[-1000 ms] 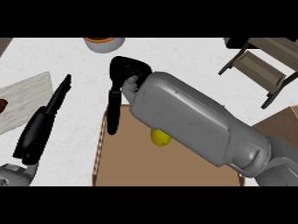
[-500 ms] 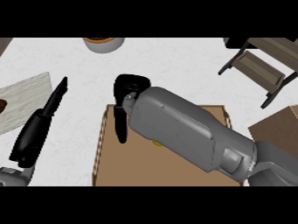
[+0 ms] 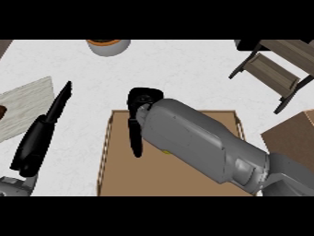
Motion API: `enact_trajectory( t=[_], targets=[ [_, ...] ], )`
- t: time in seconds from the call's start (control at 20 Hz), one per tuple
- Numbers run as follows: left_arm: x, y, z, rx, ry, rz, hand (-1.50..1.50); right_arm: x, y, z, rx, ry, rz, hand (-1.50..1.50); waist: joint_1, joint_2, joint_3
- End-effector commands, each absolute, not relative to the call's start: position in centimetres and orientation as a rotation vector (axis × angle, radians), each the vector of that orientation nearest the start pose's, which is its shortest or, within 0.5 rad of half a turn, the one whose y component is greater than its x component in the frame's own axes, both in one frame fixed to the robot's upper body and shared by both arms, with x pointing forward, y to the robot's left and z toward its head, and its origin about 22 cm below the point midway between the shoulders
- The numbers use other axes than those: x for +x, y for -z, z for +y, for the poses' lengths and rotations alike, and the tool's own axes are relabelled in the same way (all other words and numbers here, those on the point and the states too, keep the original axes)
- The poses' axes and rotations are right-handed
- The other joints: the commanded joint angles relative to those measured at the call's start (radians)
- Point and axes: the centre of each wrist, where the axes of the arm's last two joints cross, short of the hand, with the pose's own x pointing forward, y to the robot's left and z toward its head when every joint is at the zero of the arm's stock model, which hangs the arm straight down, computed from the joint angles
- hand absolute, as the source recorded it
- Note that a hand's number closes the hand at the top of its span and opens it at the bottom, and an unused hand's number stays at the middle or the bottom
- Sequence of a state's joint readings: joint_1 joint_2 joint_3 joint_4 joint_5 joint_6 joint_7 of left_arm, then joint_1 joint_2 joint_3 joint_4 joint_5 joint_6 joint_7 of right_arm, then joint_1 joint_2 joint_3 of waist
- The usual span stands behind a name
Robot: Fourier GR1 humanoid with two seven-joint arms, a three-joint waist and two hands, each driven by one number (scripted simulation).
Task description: Pick the pear from the tray and place it in the tiered basket
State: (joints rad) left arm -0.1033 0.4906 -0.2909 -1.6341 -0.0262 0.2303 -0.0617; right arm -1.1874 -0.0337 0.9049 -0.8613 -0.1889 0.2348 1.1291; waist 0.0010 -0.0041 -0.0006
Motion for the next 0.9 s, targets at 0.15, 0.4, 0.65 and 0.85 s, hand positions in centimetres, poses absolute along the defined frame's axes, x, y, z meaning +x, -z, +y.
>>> enact_trajectory(
  t=[0.15, 0.4, 0.65, 0.85],
  targets=[
    [25.4, -3.9, 26.2, 0.309, 0.481, -1.745, 0.0, 34.3, -11.1, 2.3, -0.644, -1.396, -0.441, -1.5, -0.017, -0.003, 0.0],
    [25.7, -6.9, 27.3, 0.321, 0.506, -1.758, 0.0, 34.9, -10.7, 0.8, -0.731, -1.356, -0.51, -1.5, -0.005, -0.003, 0.001],
    [24.9, -6.8, 26.3, 0.304, 0.497, -1.766, 0.0, 35.7, -11.6, 0.2, -0.743, -1.317, -0.519, -1.5, 0.003, -0.001, 0.001],
    [25.6, -6.4, 25.7, 0.308, 0.483, -1.752, 0.0, 35.5, -11.0, -0.4, -0.716, -1.333, -0.477, -1.5, -0.003, 0.0, 0.001]
  ],
)
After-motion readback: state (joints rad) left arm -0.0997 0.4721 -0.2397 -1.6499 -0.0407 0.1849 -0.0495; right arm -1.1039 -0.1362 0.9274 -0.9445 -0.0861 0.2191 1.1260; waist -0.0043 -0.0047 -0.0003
